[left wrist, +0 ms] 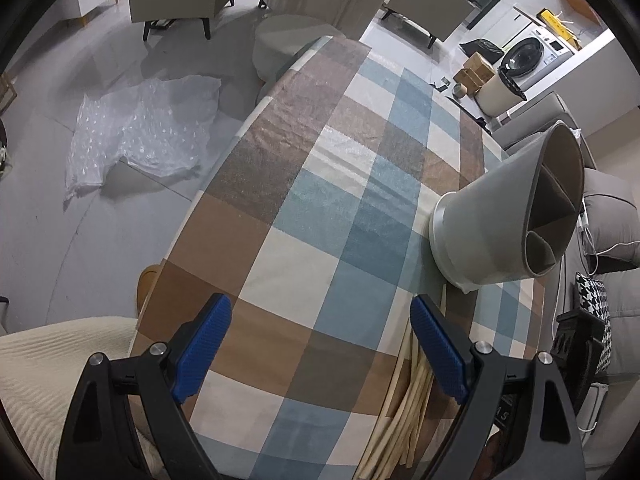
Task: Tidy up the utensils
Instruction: 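Lower the right tool onto the chopstick pile and close on one chopstick while the left tool approaches the pile, then lift the chopstick with the right tool while the left tool grasps another chopstick, then carry both chopsticks over the white holder and open both tools to drop them in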
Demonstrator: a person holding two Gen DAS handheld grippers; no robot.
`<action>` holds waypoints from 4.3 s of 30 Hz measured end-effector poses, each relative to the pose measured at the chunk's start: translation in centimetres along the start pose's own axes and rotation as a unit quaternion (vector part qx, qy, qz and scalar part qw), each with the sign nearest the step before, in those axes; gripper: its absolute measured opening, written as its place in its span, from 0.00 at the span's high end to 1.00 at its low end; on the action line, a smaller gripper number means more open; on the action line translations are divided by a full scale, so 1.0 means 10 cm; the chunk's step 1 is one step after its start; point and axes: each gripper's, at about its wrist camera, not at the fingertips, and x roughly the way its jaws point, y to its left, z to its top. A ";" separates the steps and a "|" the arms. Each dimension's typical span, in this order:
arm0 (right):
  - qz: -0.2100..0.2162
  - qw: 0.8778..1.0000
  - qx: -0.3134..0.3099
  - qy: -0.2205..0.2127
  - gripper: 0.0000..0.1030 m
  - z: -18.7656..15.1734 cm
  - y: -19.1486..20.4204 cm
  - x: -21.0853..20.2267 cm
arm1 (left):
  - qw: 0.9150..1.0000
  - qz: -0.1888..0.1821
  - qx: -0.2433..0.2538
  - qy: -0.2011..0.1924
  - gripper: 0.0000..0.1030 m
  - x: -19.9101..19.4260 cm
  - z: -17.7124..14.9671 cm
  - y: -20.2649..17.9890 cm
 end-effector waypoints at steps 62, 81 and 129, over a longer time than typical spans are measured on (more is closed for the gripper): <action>-0.012 0.970 0.056 -0.235 0.96 -0.30 -0.24 -1.26 | 0.977 0.095 0.159 0.101 0.15 0.62 -0.62 -0.54; -0.024 0.948 0.084 -0.305 0.96 -0.32 -0.52 -1.52 | 0.967 0.155 0.187 0.083 0.34 0.74 -0.62 -0.76; -0.036 0.870 -0.143 -0.471 0.96 -0.09 0.91 -2.68 | 0.956 -0.123 0.213 -0.161 1.00 -1.67 0.15 -1.34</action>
